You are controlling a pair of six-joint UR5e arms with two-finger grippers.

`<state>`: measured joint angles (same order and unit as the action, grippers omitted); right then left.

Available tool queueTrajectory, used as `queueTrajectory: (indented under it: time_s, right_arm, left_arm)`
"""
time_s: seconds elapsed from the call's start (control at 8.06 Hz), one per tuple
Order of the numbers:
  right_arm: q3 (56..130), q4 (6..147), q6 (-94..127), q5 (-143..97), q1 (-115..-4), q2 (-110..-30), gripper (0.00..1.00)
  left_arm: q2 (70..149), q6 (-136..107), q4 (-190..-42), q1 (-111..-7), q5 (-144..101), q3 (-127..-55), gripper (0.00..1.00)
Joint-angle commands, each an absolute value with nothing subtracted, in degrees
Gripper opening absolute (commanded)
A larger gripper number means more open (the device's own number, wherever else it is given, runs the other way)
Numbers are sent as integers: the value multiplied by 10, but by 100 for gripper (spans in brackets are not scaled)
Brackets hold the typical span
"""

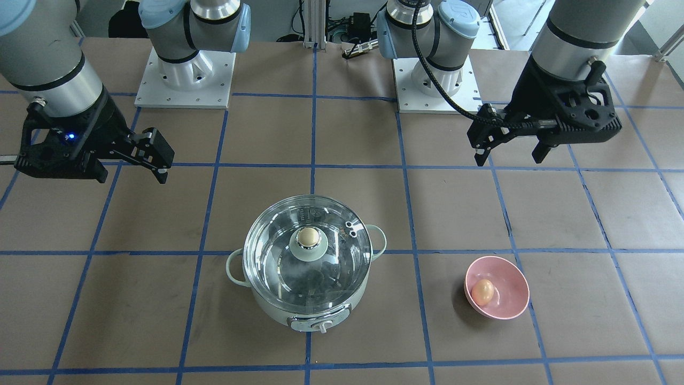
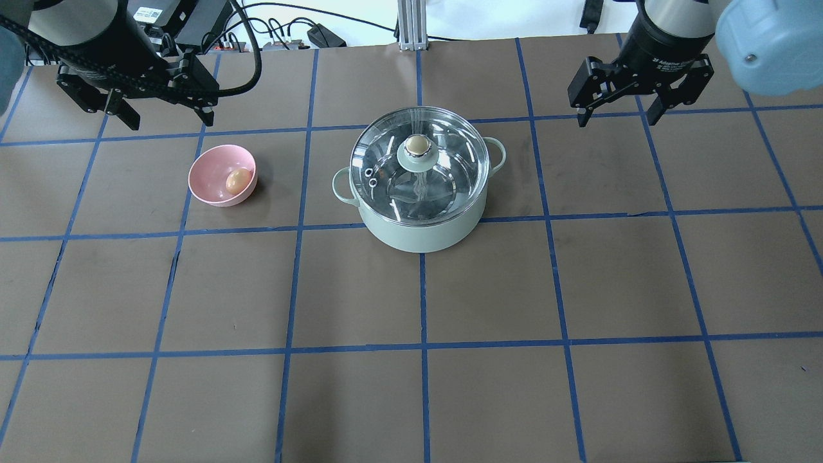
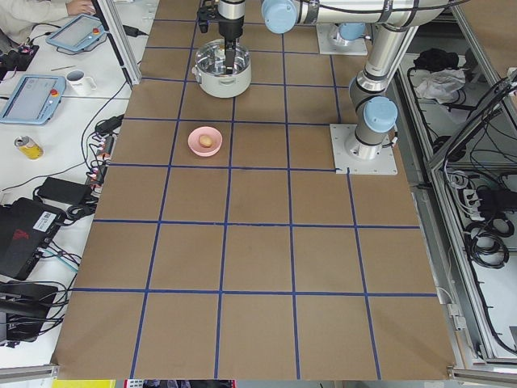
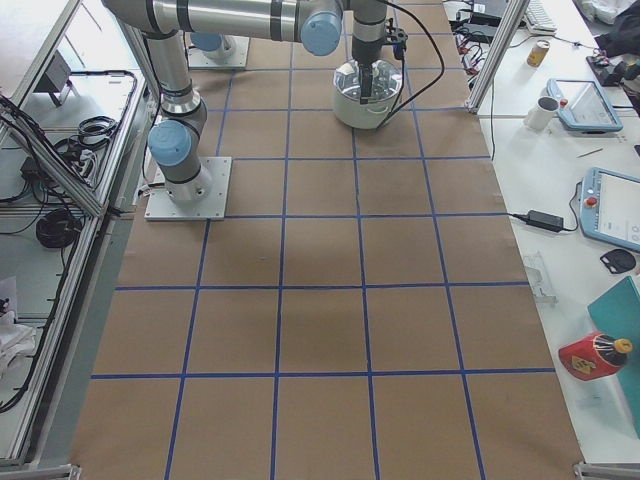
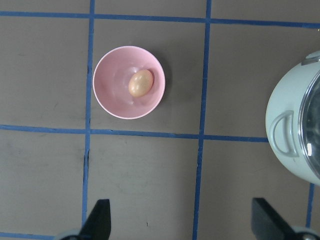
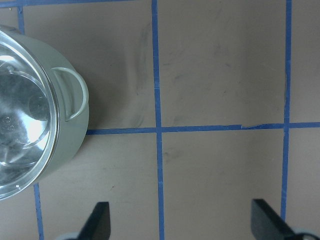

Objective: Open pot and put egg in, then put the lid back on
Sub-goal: 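Lower the right gripper to the lid knob while the left approaches the bowl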

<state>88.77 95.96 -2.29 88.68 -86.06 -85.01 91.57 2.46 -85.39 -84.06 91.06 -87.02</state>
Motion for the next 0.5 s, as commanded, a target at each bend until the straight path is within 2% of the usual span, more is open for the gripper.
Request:
queueTrajectory:
  time_s: [0.0, 0.25, 0.37]
  right_arm:
    - [881, 967, -20, 882, -869, -848, 100]
    - [854, 1016, -11, 888, -942, -829, 100]
    - [820, 1014, -10, 888, -971, -800, 100]
  left_arm:
    - [959, 27, -821, -797, 833, -875, 100]
    - [1003, 34, -779, -785, 843, -877, 100]
    - [1052, 33, -694, -784, 899, -877, 100]
